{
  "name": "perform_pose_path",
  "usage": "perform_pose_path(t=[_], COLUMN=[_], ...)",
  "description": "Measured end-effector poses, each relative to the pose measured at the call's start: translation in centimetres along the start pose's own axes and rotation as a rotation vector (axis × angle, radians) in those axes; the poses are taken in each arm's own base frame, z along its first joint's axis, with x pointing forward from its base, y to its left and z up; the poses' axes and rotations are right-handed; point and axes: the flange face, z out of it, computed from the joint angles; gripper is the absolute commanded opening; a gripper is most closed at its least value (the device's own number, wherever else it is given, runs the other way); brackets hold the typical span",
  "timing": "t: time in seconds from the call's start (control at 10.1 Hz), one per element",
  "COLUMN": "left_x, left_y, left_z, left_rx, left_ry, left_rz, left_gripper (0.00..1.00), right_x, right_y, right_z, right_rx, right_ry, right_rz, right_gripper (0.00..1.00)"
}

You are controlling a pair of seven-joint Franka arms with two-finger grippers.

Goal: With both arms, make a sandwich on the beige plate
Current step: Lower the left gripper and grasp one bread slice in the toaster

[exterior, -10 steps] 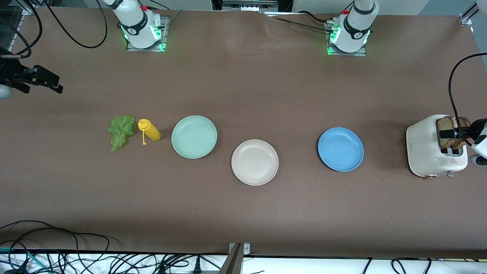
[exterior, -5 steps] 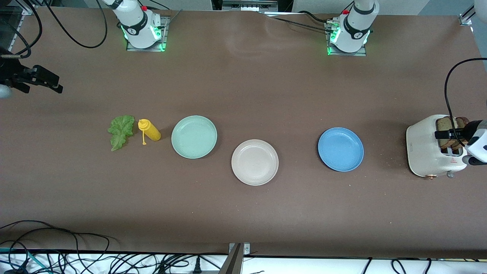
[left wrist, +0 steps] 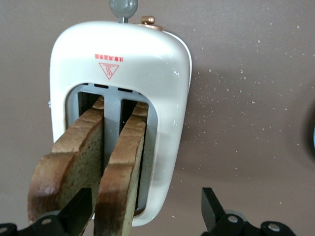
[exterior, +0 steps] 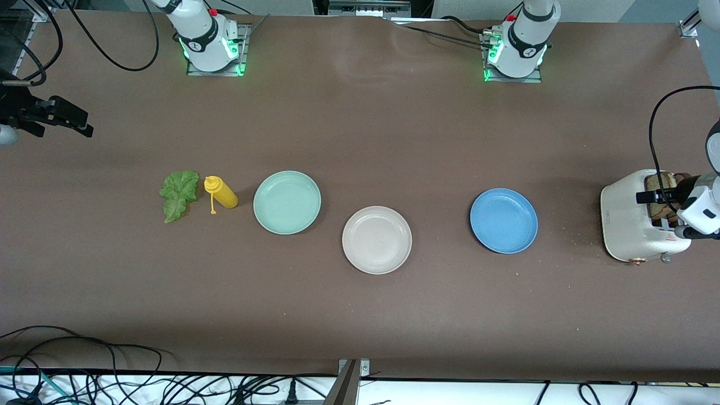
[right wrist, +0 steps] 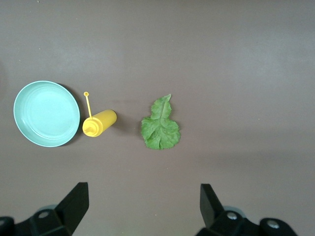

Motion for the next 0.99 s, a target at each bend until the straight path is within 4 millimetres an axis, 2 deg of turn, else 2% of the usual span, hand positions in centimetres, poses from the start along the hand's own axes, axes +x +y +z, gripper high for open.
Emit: perform_pose_path(t=[0.3, 0.4, 0.6, 0.79, 0.89, 0.99], left_x=[-2.1, -2.6, -3.3, -3.9, -4.1, -4.2], left_y=[-1.9, -2.1, -2.1, -2.1, -2.1, -2.2], left_z=[-0.6, -0.7, -0.7, -1.0, -1.2, -1.3], left_rx=[-0.002, -0.001, -0.002, -0.01, -0.01, -0.009], left_ry=[0.049, 0.064, 0.075, 0.084, 0.091, 0.1], left_rz=[0.02, 0.02, 0.018, 0.014, 0.012, 0.01], left_gripper=[0.77, 0.68, 0.46, 0.1, 0.0, 0.0], right_x=[0.0, 0.0, 0.0, -0.2, -0.3, -0.3], right_y=[-0.1, -0.2, -0.2, -0.2, -0.3, -0.4], right_z=[0.0, 0.0, 0.0, 0.2, 0.2, 0.1], right_rx=[0.011, 0.018, 0.021, 0.023, 0.024, 0.025], right_ry=[0.0, 0.0, -0.001, -0.021, -0.024, -0.024], right_rz=[0.001, 0.001, 0.001, 0.001, 0.001, -0.001], right_gripper=[1.0, 1.0, 1.0, 1.0, 1.0, 1.0])
